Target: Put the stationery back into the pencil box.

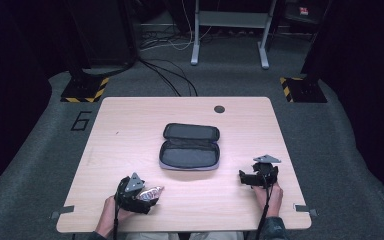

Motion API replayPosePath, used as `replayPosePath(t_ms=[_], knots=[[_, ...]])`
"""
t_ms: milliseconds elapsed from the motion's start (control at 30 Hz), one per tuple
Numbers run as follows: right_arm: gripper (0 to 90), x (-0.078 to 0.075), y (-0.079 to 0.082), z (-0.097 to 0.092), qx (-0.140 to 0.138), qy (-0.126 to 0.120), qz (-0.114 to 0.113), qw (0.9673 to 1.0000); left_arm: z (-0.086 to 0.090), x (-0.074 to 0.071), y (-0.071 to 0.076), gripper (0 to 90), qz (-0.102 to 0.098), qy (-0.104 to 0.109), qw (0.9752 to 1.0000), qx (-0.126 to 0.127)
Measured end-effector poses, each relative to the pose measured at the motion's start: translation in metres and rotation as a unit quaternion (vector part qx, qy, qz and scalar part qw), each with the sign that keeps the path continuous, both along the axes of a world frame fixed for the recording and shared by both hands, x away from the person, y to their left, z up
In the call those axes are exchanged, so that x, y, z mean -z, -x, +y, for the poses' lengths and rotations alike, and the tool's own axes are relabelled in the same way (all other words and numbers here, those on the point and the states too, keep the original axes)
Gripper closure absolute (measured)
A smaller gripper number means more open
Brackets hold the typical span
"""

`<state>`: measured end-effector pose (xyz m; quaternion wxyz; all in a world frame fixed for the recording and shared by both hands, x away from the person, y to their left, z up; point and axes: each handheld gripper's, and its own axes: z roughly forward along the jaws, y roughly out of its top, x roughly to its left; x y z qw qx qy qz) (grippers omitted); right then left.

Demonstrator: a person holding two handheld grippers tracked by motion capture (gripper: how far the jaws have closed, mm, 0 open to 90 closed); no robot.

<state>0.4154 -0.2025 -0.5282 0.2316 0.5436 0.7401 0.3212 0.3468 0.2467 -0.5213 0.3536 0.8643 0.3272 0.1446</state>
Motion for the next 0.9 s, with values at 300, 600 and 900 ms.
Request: replayPosePath(t_ms=[300,600,900], knots=[[7.1,0.0000,0.0003,-0.0001,0.002,-0.001,-0.002,1.0000,-0.0063,0.0008,-0.0006,32.8,-0.004,-0.001,0.9998,0.021],[7.2,0.0002,0.0004,0.0000,0.003,-0.001,-0.002,1.0000,-0.0068,0.0019,0.0001,48.4,-0.005,0.018,0.9994,0.029],[7.6,0.0001,0.0005,-0.0002,0.003,-0.001,-0.002,1.0000,-0.0055,0.0017,0.0003,50.1,-0.012,0.026,0.9993,0.022]])
